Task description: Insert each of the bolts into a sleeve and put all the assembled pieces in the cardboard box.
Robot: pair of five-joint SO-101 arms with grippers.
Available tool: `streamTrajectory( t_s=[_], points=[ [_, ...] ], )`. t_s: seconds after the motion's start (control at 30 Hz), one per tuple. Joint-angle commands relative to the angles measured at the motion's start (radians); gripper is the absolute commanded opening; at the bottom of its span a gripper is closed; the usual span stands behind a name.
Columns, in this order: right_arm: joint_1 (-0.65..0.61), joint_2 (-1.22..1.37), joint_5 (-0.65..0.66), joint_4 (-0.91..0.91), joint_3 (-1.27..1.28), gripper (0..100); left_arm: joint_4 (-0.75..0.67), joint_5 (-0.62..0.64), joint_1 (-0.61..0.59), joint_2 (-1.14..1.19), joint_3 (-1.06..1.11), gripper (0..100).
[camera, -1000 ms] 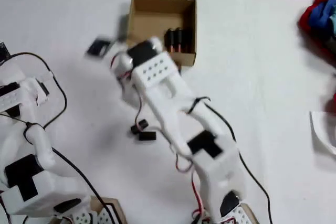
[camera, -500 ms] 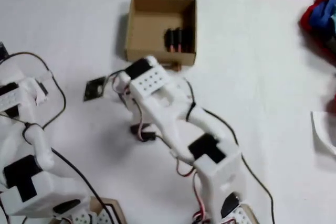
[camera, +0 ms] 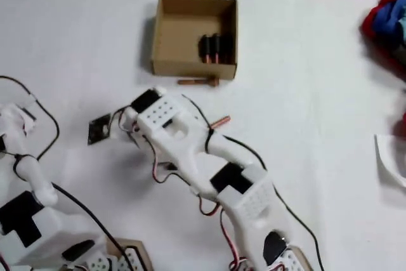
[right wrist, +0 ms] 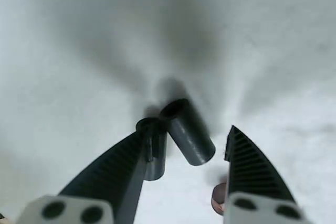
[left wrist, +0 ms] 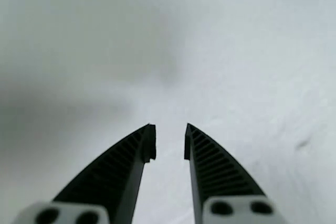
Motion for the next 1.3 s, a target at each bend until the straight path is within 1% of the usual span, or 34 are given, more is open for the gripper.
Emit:
streamTrajectory(
  t_s=[0.0,0.1,0.27,0.57,0.67,0.73,0.9,1.27],
  points=[
    [-0.008,0.019,0.008,-0.010,0.002,20.0,-0.012,0.034,-0.025,-0.009,-0.047,11],
    [-0.005,0.056,0.008,-0.010,-0.048,19.9,-0.012,0.034,-0.023,-0.011,-0.047,11],
    [0.010,0.166,0.008,0.008,-0.213,19.8,-0.012,0.034,-0.023,-0.011,-0.047,11],
    [0.010,0.407,0.008,0.203,-0.537,19.7,-0.009,0.034,-0.023,-0.012,-0.048,11],
    [0.012,0.453,0.008,0.263,-0.617,15.5,-0.009,0.034,-0.025,-0.012,-0.048,11],
    [0.030,0.464,0.008,0.275,-0.637,14.5,-0.009,0.034,-0.025,-0.012,-0.048,11],
    [0.091,0.464,0.003,0.277,-0.643,23.7,-0.011,0.034,-0.025,-0.012,-0.048,11],
    [0.171,0.466,0.005,0.277,-0.641,24.0,-0.011,0.034,-0.023,-0.012,-0.048,11]
  ],
)
